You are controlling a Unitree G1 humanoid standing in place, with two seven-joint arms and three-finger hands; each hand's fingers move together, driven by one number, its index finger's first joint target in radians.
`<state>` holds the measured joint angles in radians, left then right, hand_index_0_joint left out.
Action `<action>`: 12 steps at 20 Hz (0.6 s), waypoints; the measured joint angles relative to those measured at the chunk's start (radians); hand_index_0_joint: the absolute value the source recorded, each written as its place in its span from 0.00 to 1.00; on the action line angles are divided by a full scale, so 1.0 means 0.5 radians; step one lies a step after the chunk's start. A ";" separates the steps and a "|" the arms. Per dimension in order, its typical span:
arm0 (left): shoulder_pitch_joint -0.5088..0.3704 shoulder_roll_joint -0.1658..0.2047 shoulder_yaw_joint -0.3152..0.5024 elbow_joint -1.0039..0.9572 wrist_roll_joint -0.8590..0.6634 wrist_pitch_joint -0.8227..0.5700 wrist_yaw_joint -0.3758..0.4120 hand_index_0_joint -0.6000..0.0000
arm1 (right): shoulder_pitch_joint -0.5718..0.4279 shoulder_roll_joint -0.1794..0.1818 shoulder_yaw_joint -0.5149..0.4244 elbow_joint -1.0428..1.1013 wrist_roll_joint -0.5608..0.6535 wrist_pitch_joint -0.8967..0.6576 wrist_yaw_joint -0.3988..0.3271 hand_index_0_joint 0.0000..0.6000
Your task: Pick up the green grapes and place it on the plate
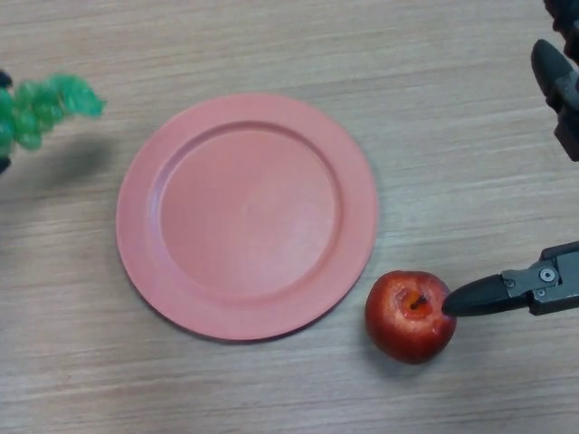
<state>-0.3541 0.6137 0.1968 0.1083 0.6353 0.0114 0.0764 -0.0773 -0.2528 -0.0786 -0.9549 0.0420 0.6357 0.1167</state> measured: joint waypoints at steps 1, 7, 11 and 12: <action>0.049 0.000 0.038 -0.158 -0.013 -0.009 -0.119 0.00 | 0.002 0.000 -0.002 0.000 0.000 0.000 0.000 0.00; 0.375 -0.317 0.018 -0.959 0.020 -0.085 -0.643 0.00 | -0.035 0.000 0.028 0.005 -0.008 0.000 -0.001 0.00; 0.510 -0.383 0.012 -0.950 0.179 -0.229 -0.900 0.50 | -0.050 0.001 0.074 0.005 -0.068 0.000 -0.001 0.00; 0.504 -0.386 0.015 -0.952 0.164 -0.228 -0.900 0.75 | -0.053 0.001 0.076 0.005 -0.069 0.000 -0.001 0.00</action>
<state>-0.1021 0.4205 0.2044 -0.3678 0.7174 -0.1027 -0.3736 -0.1036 -0.2520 -0.0407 -0.9523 0.0075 0.6359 0.1164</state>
